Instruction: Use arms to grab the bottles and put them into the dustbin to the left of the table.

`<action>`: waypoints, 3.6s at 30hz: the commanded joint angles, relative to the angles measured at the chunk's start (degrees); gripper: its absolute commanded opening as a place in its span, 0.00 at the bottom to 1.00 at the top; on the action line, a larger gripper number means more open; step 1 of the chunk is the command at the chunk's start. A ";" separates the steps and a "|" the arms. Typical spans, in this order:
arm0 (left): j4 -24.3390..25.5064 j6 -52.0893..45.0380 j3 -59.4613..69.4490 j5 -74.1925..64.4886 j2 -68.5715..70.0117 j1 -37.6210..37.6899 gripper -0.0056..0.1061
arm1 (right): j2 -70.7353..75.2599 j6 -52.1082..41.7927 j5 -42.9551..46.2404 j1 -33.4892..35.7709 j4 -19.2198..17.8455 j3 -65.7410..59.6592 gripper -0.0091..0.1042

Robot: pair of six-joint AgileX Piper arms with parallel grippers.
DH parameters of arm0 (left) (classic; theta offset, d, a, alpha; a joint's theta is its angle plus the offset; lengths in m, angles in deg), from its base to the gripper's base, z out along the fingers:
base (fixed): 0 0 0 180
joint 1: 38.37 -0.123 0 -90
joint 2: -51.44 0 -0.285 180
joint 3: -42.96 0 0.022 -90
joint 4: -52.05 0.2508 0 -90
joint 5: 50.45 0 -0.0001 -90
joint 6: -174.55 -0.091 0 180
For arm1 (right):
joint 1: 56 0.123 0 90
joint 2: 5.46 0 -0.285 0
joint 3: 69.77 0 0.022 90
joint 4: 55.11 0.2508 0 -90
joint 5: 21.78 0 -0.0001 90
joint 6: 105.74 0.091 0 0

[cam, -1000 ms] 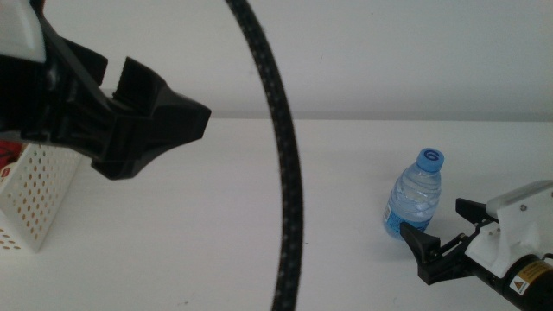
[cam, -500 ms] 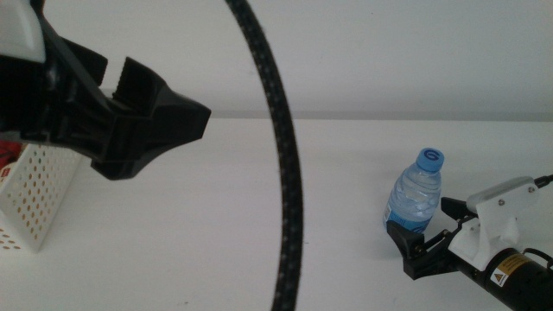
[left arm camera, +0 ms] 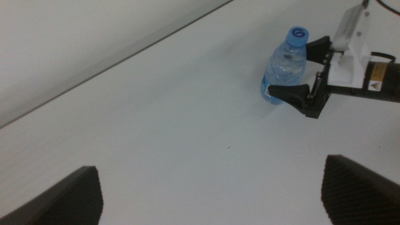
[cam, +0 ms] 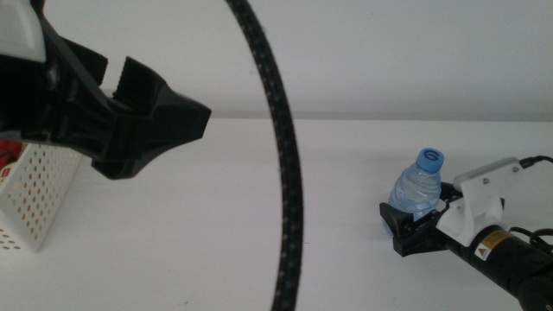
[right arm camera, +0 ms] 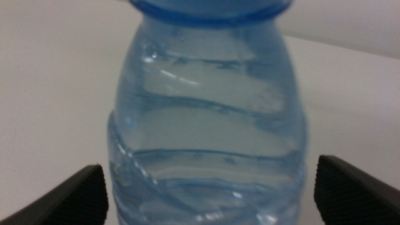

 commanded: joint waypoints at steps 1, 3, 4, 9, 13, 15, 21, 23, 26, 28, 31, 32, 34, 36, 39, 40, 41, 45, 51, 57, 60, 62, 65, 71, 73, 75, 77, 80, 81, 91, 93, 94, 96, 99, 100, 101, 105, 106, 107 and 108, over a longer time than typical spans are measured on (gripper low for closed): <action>0.00 0.57 -0.37 1.00 -0.15 0.47 0.89 | -1.41 -0.37 -1.44 0.26 -1.59 1.59 0.85; 0.00 0.57 -0.37 1.00 -0.15 0.47 0.89 | -2.66 -0.37 -1.44 0.56 -1.67 2.62 0.85; 0.00 0.57 -0.37 1.00 -0.15 0.47 0.89 | -3.23 -0.37 -1.44 1.00 -1.67 3.04 0.85; 0.00 0.57 -0.37 1.00 -0.15 0.47 0.89 | -5.58 -0.48 -2.32 3.20 -1.56 5.63 0.85; 0.00 0.57 -0.37 1.00 -0.15 0.47 0.89 | -6.76 -0.99 -3.67 4.43 -0.48 7.33 0.85; 0.00 0.57 -0.37 1.00 -0.15 0.47 0.89 | -6.77 -0.99 -4.04 4.85 1.13 7.68 0.82; 0.00 0.57 -0.37 1.00 -0.15 0.47 0.89 | -6.77 -1.15 -4.04 4.98 2.45 7.68 0.37; 0.00 0.57 -0.37 1.00 -0.15 0.47 0.89 | -6.77 0.69 -4.04 4.98 1.30 7.68 0.12; 0.00 0.57 -0.37 1.00 -0.15 0.47 0.89 | -5.87 2.04 -4.41 6.22 0.97 7.68 0.06; 0.00 0.57 -0.37 1.00 -0.15 0.47 0.89 | -3.86 2.04 -6.22 7.42 -0.02 7.92 0.06; 0.00 0.57 -0.37 1.00 -0.15 0.47 0.89 | -0.21 2.04 -15.06 9.54 -0.28 10.95 0.06; 0.00 0.57 -0.37 1.00 -0.15 0.47 0.89 | 0.82 2.48 -19.19 10.30 -0.69 12.75 0.06; 0.00 0.57 -0.37 1.00 -0.15 0.47 0.89 | 1.91 3.20 -25.85 12.06 -2.16 16.55 0.06; 0.00 0.57 -0.37 1.00 -0.15 0.47 0.89 | 2.02 4.89 -31.52 14.19 -4.19 21.24 0.06; 0.00 0.57 -0.37 1.00 -0.15 0.47 0.89 | 1.18 8.89 -36.20 16.96 -8.62 27.78 0.06; 0.00 0.57 -0.37 1.00 -0.15 0.47 0.89 | 0.58 10.19 -37.41 17.79 -9.72 30.21 0.06; 0.00 0.57 -0.37 1.11 -0.15 0.47 0.89 | -0.08 11.39 -38.31 18.40 -10.58 32.18 0.06; 0.00 0.57 -0.37 1.11 -0.15 0.47 0.89 | -4.22 18.18 -41.86 20.81 -16.62 42.02 0.06; 0.00 0.57 -0.37 1.11 -0.15 0.47 0.89 | -13.56 28.01 -42.97 22.53 -24.59 54.71 0.06; 0.00 0.57 -0.37 1.11 -0.15 0.47 0.89 | -22.70 30.26 -42.87 23.96 -26.53 65.47 0.06; 0.00 0.57 -0.37 1.00 -0.15 0.47 0.89 | -26.16 30.26 -42.87 24.58 -27.66 69.29 0.06; 0.00 0.57 -0.37 1.00 -0.15 0.47 0.89 | -27.63 30.26 -42.98 24.98 -28.59 71.01 0.06; 0.00 0.57 -0.37 1.00 -0.15 0.47 0.89 | -28.95 30.26 -42.86 25.65 -29.38 71.82 0.06; 0.00 0.57 -0.37 1.11 -0.15 0.47 0.89 | -31.02 29.07 -42.86 26.03 -29.80 71.82 0.07; 0.00 0.57 -0.37 1.11 -0.15 0.47 0.89 | -31.02 29.07 -42.98 26.03 -29.80 71.82 0.07; 0.00 0.57 -0.37 1.11 -0.15 0.47 0.89 | -31.02 29.07 -42.75 26.03 -29.67 71.82 0.07; 0.00 0.57 -0.37 1.11 -0.15 0.47 0.89 | -31.02 29.48 -44.11 26.69 -29.67 71.82 0.22; 0.00 0.57 -0.37 1.11 -0.15 0.47 0.89 | -31.02 29.74 -44.51 27.11 -29.67 71.82 0.30; 0.00 0.57 -0.37 1.11 -0.15 0.47 0.89 | -31.02 30.42 -44.63 27.20 -29.67 71.82 0.33; 0.00 0.57 -0.37 1.11 -0.15 0.47 0.89 | -31.02 30.96 -49.42 28.21 -29.67 71.82 0.55; 0.00 0.57 -0.37 1.11 -0.15 0.47 0.89 | -31.02 30.96 -51.82 28.21 -29.67 71.82 0.64; 0.00 0.57 -0.37 1.11 -0.15 0.47 0.89 | -31.02 30.96 -52.55 28.21 -29.67 71.82 0.69; 0.00 0.57 -0.37 1.11 -0.15 0.47 0.89 | -31.02 30.96 -53.32 28.21 -29.67 71.82 0.77; 0.00 0.57 -0.37 1.11 -0.15 0.47 0.89 | -30.90 30.96 -53.32 28.21 -29.67 71.82 0.87; 0.00 0.57 -0.37 1.11 -0.15 0.47 0.89 | -30.78 31.74 -53.32 28.21 -29.67 71.82 0.88; 0.00 0.57 -0.37 1.11 -0.15 0.47 0.89 | -30.43 32.82 -53.51 28.21 -29.67 71.82 0.88; 0.00 0.57 -0.37 1.11 -0.15 0.47 0.89 | -27.96 36.98 -57.59 28.21 -29.43 70.60 0.88; 0.00 0.57 -0.37 1.11 -0.15 0.47 0.89 | -26.87 36.99 -57.98 28.21 -29.43 69.66 0.88; 0.00 0.57 -0.37 1.11 -0.15 0.47 0.89 | -25.61 36.99 -57.97 28.21 -29.43 68.63 0.88; 0.00 0.57 -0.37 1.11 -0.15 0.47 0.89 | -24.17 37.31 -57.59 28.21 -29.13 67.02 0.88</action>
